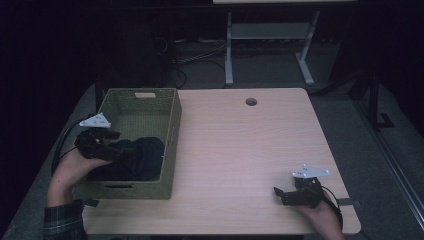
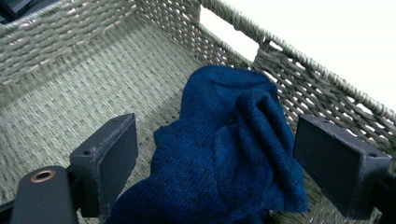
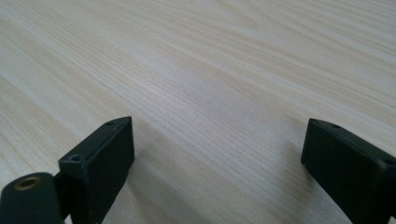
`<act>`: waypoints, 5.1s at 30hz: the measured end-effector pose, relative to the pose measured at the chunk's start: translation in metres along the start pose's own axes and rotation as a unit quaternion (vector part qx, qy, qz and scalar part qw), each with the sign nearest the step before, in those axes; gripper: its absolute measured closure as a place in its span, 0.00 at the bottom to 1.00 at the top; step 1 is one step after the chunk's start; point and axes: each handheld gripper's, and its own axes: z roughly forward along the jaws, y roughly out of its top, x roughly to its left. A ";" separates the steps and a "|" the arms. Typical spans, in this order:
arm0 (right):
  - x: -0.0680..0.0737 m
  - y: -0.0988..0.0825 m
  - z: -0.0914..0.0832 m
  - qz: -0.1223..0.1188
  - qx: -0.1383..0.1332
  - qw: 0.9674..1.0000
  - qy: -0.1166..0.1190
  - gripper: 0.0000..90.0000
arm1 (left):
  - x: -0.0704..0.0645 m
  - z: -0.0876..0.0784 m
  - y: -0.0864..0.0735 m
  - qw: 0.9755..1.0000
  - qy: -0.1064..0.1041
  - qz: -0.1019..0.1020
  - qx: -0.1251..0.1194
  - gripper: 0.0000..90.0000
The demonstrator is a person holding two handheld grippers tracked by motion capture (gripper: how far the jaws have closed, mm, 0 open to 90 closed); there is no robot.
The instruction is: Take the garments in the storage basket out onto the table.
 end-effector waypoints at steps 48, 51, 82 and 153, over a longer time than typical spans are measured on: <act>0.000 0.000 0.000 0.000 0.000 1.000 0.000 0.10 | 0.009 0.026 -0.005 0.994 -0.052 -0.022 0.092 0.75; 0.000 0.000 0.000 0.000 0.000 1.000 0.000 0.10 | 0.008 0.022 -0.004 0.995 -0.052 -0.027 0.082 0.76; 0.000 0.000 0.000 0.001 0.000 1.000 0.001 0.10 | 0.013 -0.023 0.007 0.995 0.011 -0.065 -0.069 0.78; 0.000 0.000 0.000 0.000 0.000 1.000 0.000 0.10 | -0.058 -0.049 0.139 0.984 -0.022 0.048 -0.170 0.78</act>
